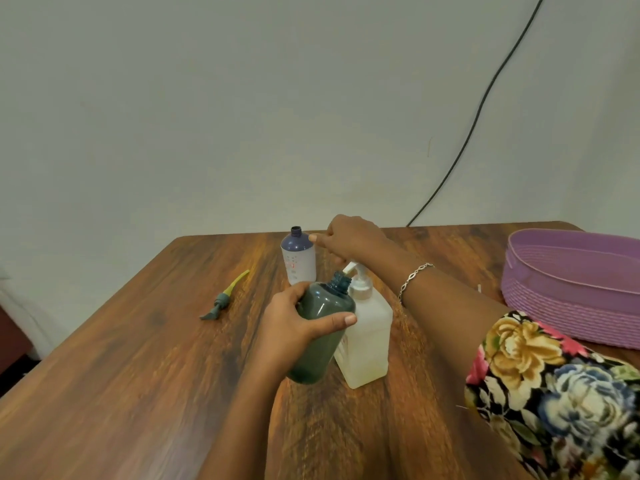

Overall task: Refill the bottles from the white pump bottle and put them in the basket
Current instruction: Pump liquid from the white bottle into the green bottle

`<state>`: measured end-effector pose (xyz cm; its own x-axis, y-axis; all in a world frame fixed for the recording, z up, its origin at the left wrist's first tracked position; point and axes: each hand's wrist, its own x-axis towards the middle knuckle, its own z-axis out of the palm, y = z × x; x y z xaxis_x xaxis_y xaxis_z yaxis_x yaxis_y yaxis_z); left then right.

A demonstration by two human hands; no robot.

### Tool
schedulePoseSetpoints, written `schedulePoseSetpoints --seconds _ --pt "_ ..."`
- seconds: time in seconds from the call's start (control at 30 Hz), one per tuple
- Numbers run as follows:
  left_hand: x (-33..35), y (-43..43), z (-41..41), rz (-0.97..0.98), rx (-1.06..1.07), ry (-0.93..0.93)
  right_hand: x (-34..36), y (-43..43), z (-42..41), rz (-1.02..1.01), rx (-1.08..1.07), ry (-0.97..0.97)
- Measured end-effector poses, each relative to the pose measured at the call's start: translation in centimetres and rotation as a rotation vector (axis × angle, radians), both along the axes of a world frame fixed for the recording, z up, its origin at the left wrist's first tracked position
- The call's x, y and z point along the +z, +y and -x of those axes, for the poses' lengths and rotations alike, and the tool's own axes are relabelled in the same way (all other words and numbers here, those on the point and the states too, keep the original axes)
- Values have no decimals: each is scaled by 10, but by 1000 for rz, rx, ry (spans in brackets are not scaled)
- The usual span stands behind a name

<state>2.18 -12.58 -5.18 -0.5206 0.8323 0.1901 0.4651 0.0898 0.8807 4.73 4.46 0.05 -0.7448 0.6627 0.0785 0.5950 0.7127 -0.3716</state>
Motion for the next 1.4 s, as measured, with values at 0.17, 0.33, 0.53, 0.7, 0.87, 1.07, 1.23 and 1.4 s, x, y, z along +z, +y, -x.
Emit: schedulePoseSetpoints --seconds 0.17,0.33,0.53,0.7,0.87,1.07,1.23,1.4 --pt "13 5 4 -21 -6 7 9 4 2 -94 -13 17" --pt "9 7 6 -39 -17 16 3 0 1 -180 -40 -31" --pt "3 4 3 -18 -11 4 0 0 -1 -86 -1 -19" --pt "10 5 3 -31 -16 -9 15 3 3 -51 10 -31" --pt "9 6 -1 -29 -20 -14 3 -1 0 -129 -6 -87" --pt "6 7 5 -38 -1 -18 -2 1 6 -141 18 -52" --pt "8 7 0 -29 -25 -38 10 0 -1 15 66 45" --pt "10 6 0 -22 -19 -22 9 2 1 -35 42 -17"
